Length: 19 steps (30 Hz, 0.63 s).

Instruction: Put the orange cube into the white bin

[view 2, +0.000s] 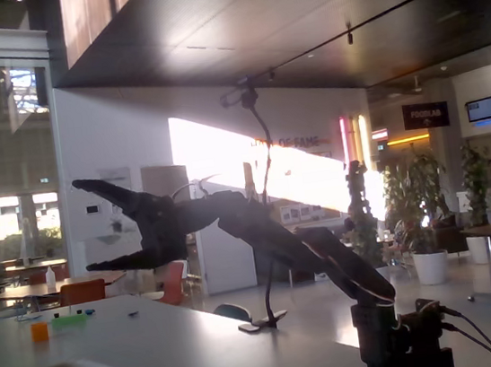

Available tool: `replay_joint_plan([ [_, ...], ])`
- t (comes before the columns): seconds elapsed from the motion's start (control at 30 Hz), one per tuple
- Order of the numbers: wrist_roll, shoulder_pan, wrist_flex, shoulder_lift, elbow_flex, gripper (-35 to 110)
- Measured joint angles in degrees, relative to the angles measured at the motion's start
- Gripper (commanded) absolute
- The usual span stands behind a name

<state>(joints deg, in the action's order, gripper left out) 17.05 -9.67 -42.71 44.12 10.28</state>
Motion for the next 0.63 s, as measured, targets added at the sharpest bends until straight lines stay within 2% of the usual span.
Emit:
replay_joint_plan([
  [0.1,0.00,0.35,-0.70,-0.09,0.00,64],
  [0.2,0.00,0.97,-6.77,0.53,0.00,64],
  [0.3,0.00,0.26,-20.13,3.96,0.09,64],
  [0.47,0.18,-1.14,-48.78,18.63,0.18,63],
  [0.53,0.18,-2.64,-53.61,22.24,2.64,62],
  [0.63,0.26,-1.85,-55.37,27.77,9.58,58],
])
